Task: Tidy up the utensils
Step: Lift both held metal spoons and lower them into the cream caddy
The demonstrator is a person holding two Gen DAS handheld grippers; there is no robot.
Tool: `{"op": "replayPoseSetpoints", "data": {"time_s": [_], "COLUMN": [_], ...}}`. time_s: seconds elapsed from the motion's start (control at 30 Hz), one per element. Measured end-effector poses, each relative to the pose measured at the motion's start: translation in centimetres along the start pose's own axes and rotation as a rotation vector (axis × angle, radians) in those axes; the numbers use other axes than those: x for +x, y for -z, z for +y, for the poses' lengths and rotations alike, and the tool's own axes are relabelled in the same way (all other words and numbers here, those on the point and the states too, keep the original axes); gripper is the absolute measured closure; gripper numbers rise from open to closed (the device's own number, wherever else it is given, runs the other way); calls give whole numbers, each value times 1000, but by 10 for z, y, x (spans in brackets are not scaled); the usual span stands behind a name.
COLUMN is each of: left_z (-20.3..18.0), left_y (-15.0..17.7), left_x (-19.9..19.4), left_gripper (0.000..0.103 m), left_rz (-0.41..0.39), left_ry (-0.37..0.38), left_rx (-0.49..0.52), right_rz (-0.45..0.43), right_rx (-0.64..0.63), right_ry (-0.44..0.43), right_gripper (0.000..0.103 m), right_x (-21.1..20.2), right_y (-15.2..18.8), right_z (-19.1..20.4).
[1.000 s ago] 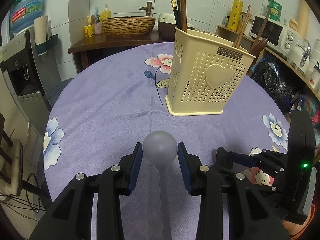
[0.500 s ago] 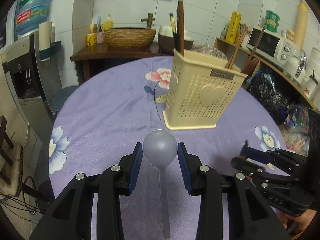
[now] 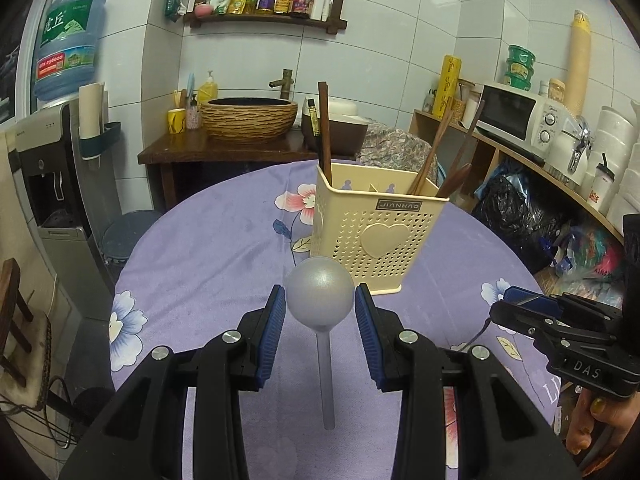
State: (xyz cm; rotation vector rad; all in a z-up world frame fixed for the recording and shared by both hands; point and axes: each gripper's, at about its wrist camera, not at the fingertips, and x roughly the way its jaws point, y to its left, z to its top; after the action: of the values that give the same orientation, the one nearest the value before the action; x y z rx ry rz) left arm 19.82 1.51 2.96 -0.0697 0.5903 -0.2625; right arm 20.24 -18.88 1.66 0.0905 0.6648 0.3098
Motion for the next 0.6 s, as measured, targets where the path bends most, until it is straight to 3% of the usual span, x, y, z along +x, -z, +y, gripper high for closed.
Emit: {"op": "replayPoseSetpoints", "data": {"time_s": [0.33, 0.43, 0.6], "left_z": [1, 1, -6], "left_y": [-5, -28, -94], "left_x": [1, -7, -31], "left_gripper": [67, 67, 67], "left_rz": [2, -34, -180], "left_ry": [20, 44, 73], "left_rx": [11, 8, 7], "right_rz": [-14, -52, -166], "right_rx": [-63, -101, -137], "right_ry": [7, 4, 1], "right_gripper": [65, 65, 65], "right_x": [0, -8, -32], "right_y": [-11, -33, -95], "right_z": [8, 16, 26]}}
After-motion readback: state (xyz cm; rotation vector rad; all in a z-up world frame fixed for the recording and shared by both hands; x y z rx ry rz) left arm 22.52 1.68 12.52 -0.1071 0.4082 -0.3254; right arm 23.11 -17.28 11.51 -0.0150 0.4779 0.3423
